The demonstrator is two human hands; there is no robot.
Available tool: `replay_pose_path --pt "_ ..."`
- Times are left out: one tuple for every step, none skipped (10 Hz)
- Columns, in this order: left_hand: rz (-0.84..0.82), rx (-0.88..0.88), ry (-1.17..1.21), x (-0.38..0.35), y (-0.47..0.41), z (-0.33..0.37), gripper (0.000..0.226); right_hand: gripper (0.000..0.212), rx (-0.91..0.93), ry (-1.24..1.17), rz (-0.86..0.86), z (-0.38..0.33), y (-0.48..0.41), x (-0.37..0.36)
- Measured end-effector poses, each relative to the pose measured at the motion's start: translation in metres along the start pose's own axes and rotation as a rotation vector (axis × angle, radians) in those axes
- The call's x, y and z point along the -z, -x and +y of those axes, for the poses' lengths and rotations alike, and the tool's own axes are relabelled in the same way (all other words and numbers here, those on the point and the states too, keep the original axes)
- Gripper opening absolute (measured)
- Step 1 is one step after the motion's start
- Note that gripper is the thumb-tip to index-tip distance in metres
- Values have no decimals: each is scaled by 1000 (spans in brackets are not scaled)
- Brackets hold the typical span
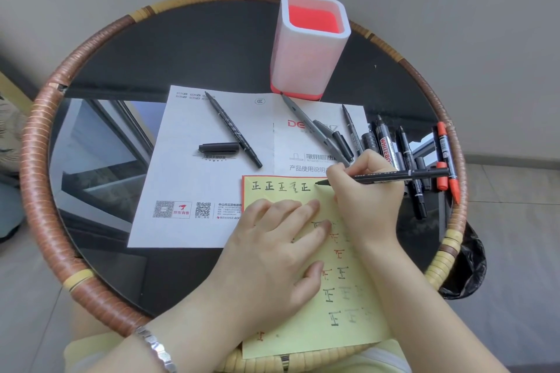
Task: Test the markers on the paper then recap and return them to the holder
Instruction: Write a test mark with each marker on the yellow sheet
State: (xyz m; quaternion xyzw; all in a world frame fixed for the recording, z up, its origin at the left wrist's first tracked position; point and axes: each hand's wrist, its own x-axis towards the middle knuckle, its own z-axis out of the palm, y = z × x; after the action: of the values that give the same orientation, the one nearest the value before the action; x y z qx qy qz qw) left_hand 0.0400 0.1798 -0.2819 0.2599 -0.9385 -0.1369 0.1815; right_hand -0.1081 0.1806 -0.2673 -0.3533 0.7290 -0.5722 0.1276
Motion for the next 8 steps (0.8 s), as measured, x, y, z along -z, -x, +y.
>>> replay_pose_path --pt "-2 2 1 0 0 0 42 38 6 15 0 1 0 0" --pt "-4 4 1 0 0 0 42 39 4 21 -1 1 -1 0" --pt "-8 5 -4 1 0 0 42 39 7 12 -4 0 -1 -1" --pt "-2 1 -4 1 0 0 42 38 10 7 -6 1 -1 -1" --pt "3 -1 -6 1 -1 0 41 38 8 11 1 2 0 -1" --pt "0 1 -6 0 -1 0 42 41 11 12 20 2 0 -1" --pt "4 1 -4 1 -1 1 42 39 4 5 21 1 0 0" --pt "7 1 -1 1 -1 1 42 40 -5 -7 12 1 -1 1"
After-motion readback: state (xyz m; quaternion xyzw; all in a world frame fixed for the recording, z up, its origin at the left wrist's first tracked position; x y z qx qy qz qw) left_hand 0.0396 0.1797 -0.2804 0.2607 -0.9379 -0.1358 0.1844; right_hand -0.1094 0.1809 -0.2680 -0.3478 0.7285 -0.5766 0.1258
